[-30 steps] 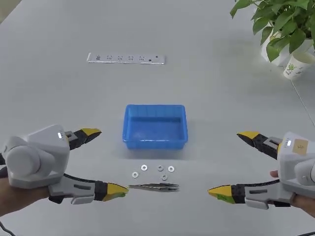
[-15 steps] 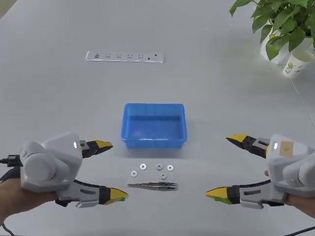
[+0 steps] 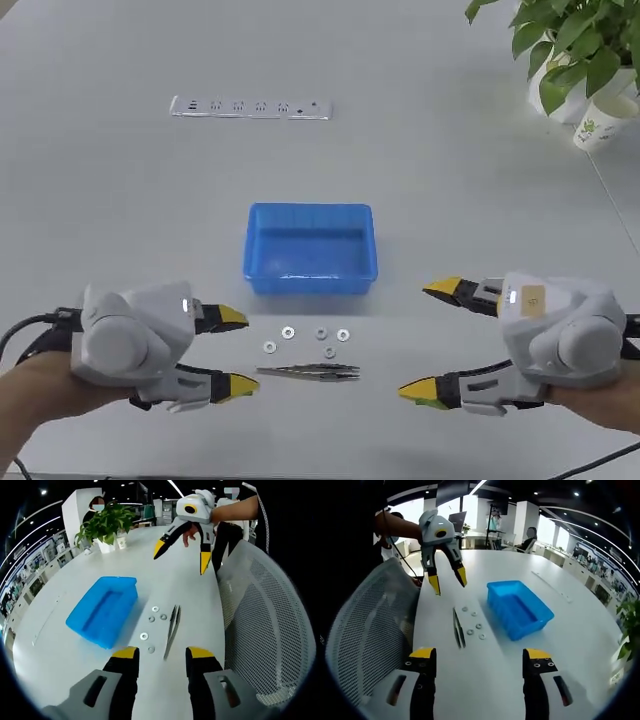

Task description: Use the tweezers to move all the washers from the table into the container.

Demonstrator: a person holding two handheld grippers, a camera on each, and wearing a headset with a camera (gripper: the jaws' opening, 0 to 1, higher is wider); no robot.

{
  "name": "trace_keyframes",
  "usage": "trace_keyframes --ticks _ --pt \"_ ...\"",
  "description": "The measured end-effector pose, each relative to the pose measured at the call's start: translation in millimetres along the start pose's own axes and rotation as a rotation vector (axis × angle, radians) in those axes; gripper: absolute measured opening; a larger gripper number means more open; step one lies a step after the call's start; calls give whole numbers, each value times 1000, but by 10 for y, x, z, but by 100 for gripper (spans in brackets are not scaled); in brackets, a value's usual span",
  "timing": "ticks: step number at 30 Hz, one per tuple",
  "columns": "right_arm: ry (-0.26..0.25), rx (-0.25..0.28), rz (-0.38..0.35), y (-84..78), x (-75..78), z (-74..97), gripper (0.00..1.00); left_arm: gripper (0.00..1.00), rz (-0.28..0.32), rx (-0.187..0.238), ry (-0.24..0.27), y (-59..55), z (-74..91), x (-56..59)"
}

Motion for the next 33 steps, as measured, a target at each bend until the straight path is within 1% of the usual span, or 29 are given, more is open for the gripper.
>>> trace_keyframes --ticks 2,4,5,8,9,11,14,17,21,28,30,33 --pt "18 -4 10 1 -28 -40 69 38 -18 -17 -18 -21 -29 22" --pt "35 -9 24 3 -55 -69 67 34 -29 -34 -21 -42 -50 26" --pt "42 -9 29 8 -71 -89 66 32 -35 -42 -30 -53 -65 36" --pt "58 -7 35 16 -88 -131 62 29 -49 -64 -49 -83 -104 52" --pt "65 -7 39 21 -100 -149 61 29 -61 -76 -58 -101 -123 57" --pt "79 -11 50 23 -121 -182 58 26 -72 -89 -58 -120 -153 49" --pt "93 -21 66 21 -143 -231 54 25 -82 -97 -66 -135 -190 41" --pt "106 -36 84 17 -164 -290 50 20 -96 -109 -72 -140 -230 34" --pt "127 -50 96 16 -198 -374 45 17 -108 -121 -81 -153 -287 19" --pt "155 -74 123 10 -249 -525 38 15 -114 -121 -95 -129 -374 0" --pt "163 -86 133 1 -260 -568 35 15 -118 -129 -100 -132 -407 -8" --pt "175 -94 131 -10 -274 -615 34 13 -120 -134 -111 -133 -432 -4"
Point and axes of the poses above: the centre of the closed fingertips' face, and the gripper's own axes: z roughly backward along the fingers, x roughly to its right, y roughly out of its top, the point moved 5 cm from there along z, roughly backward along the fingers, and after that the axes turned 2 degrees about z, right-handed, at the moved point
